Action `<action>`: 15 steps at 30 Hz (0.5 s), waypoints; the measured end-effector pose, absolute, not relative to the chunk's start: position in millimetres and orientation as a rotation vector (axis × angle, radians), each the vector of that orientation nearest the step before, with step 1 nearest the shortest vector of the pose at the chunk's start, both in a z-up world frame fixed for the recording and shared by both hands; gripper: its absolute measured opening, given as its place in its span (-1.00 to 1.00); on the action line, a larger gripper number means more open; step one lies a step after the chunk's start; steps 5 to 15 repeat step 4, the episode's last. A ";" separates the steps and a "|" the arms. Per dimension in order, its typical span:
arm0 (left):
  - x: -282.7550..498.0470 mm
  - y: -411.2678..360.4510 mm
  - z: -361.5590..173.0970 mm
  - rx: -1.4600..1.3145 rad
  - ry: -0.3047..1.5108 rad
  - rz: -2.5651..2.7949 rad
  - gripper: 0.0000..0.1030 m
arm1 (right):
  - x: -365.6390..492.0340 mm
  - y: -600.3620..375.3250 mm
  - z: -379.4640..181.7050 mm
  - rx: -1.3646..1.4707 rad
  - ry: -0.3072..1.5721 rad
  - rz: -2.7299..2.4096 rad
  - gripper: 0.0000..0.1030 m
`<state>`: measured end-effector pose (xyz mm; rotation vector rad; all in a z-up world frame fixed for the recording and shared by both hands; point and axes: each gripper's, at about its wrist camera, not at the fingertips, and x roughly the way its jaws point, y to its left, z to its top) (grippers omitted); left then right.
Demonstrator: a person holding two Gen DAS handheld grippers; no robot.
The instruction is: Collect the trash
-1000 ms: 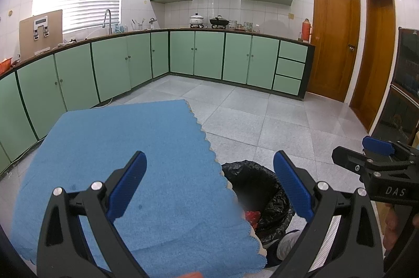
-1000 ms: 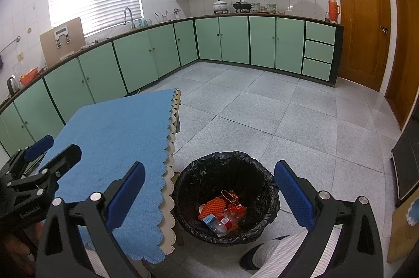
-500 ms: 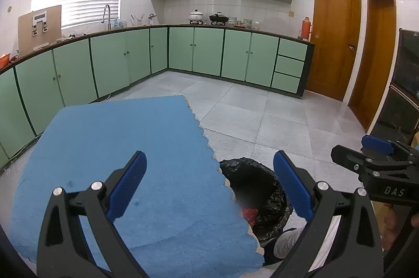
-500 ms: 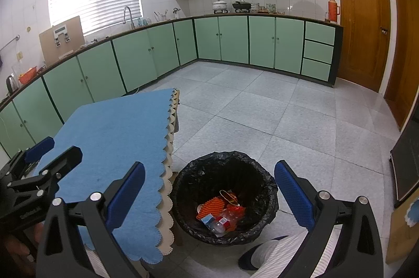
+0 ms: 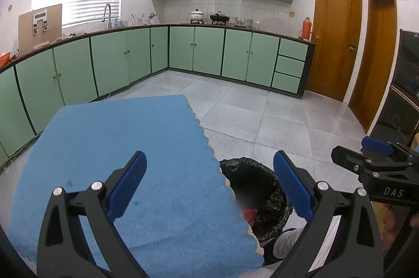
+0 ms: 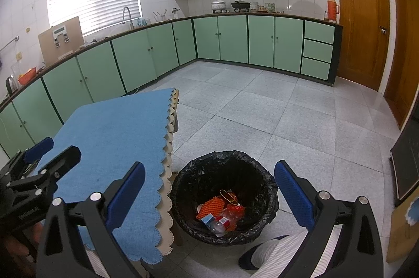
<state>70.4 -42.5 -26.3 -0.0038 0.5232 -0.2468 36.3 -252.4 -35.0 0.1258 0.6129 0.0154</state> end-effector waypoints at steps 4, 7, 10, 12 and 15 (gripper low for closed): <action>71.4 -41.1 -26.4 -0.010 0.525 -0.242 0.83 | 36.4 -252.3 -35.4 0.125 0.613 0.016 0.88; 71.4 -41.1 -26.4 -0.010 0.525 -0.242 0.83 | 36.4 -252.3 -35.4 0.125 0.613 0.016 0.88; 71.4 -41.1 -26.4 -0.010 0.525 -0.242 0.83 | 36.4 -252.3 -35.4 0.125 0.613 0.016 0.88; 71.4 -41.1 -26.4 -0.010 0.525 -0.242 0.83 | 36.4 -252.3 -35.4 0.125 0.613 0.016 0.88; 71.4 -41.1 -26.4 -0.010 0.525 -0.242 0.83 | 36.4 -252.3 -35.4 0.125 0.613 0.016 0.88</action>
